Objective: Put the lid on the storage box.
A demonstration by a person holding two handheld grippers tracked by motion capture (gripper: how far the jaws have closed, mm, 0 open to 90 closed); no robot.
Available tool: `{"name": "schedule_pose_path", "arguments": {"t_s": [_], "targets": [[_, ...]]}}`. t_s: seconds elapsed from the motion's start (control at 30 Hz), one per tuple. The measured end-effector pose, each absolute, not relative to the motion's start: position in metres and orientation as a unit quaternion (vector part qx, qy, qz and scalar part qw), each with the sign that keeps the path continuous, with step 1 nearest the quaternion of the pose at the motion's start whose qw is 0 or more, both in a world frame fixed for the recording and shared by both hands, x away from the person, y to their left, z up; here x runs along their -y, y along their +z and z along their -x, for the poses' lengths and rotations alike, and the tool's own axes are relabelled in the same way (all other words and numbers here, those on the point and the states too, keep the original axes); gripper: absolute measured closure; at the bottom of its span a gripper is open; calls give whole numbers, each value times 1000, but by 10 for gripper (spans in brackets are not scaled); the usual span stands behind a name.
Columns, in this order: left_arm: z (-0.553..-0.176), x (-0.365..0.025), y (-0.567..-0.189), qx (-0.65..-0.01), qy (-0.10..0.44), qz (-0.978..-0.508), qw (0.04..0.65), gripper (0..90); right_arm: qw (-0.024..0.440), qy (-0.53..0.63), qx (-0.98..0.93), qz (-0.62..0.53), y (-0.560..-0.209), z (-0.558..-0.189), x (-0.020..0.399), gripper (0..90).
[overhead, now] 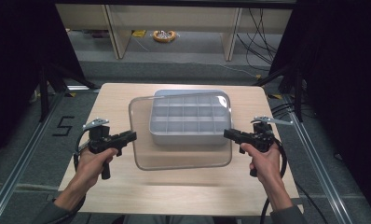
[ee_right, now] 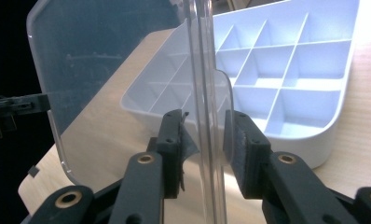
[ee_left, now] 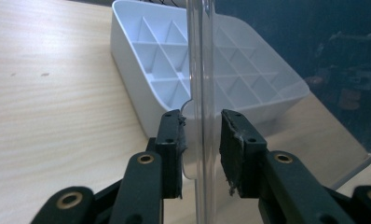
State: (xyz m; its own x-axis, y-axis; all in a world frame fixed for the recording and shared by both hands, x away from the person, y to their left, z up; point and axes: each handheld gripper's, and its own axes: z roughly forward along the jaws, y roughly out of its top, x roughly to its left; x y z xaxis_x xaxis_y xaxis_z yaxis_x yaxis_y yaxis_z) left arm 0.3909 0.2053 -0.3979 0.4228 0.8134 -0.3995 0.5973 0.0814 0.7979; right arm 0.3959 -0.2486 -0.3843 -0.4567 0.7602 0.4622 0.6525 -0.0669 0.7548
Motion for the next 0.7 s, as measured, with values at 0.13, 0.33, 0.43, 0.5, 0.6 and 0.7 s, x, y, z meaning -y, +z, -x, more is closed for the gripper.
{"name": "schedule_pose_path", "arguments": {"t_s": [0.13,0.33,0.43,0.5,0.6,0.7], "targets": [[-407,-197,-388,-527,111,-672,508,683,54,521,-673,-523,-380,-414,256,675],[-437,-189,-382,-536,97,-668,506,677,48,519,-658,-544,-375,-436,262,668],[-449,-185,-383,-545,91,-665,503,674,48,515,-655,-551,-374,-447,265,669],[-456,-181,-384,-548,90,-665,500,670,50,517,-653,-552,-374,-454,267,668],[-467,-177,-386,-554,87,-663,496,667,50,514,-649,-559,-374,-464,269,664],[-476,-175,-388,-560,79,-661,493,665,54,511,-646,-565,-375,-473,271,662]]}}
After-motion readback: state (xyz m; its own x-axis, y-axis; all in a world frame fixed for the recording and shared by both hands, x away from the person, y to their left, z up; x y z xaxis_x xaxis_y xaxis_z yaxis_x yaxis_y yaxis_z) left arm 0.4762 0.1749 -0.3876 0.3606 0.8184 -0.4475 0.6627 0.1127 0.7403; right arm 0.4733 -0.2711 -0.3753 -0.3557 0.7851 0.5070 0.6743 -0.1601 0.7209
